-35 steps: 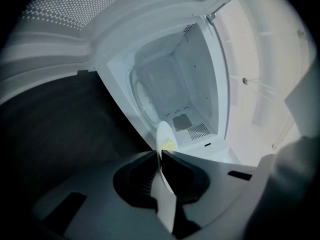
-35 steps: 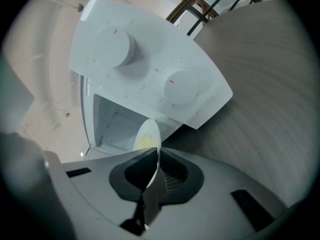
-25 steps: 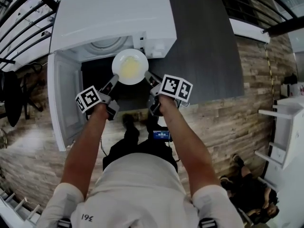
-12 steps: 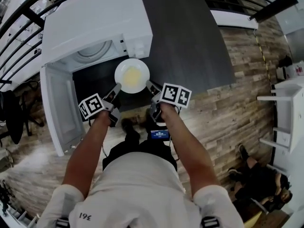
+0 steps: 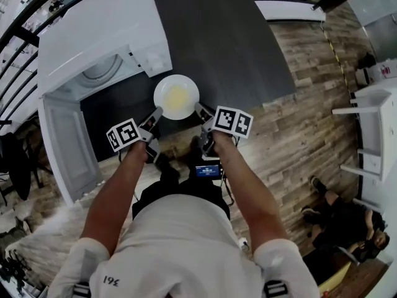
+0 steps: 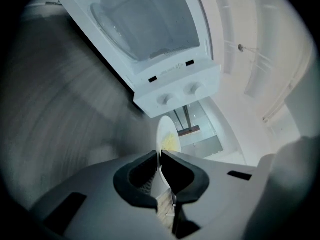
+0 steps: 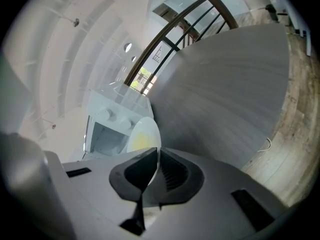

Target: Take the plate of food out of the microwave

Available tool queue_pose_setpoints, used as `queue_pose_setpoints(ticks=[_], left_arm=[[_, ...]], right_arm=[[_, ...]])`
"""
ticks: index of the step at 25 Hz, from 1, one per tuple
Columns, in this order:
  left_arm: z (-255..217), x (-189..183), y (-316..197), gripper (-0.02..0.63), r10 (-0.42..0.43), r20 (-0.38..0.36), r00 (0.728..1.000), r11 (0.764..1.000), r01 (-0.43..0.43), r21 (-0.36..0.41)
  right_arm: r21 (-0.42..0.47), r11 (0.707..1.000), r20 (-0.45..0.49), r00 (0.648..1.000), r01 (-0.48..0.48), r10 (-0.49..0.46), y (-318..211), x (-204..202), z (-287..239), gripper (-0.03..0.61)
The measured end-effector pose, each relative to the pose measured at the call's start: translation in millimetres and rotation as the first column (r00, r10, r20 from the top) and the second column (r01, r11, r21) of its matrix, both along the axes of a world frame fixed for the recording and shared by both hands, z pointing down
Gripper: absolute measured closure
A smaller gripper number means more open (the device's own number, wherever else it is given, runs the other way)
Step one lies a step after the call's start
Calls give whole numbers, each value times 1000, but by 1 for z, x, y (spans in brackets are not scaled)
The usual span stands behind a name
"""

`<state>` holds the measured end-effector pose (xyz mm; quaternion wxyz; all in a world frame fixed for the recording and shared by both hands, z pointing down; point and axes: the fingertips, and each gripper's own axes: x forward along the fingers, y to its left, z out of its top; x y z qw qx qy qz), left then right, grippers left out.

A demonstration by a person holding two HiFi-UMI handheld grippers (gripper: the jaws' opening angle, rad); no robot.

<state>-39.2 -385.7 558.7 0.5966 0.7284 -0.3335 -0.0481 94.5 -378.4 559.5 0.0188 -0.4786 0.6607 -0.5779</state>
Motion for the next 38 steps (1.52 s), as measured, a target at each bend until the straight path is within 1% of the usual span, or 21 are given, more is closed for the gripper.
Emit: queue_pose_setpoints(ticks=[11,15,18,29,38], left_arm=[[10,105,-16,584,122,45,991,992,-122,-18],[15,133,-26,584,160,66,985,987,-158,-22],[21,152,-32,583,185,87,979,982,-182,-39],[45,186,-55,583,252,143,957,966,-239,-100],[60,194,-60,583,269,172,948,953,-236,-192]], right_arm=[[-11,997,-40,997,-71,70,-7,103,7,558],[-18,996,-54,995,-85,84,-16,131,13,558],[-28,996,-65,994,-89,87,-23,149,18,558],[-78,991,-80,992,-107,101,-45,182,45,558],[-103,987,-84,990,-119,111,-51,191,54,558]])
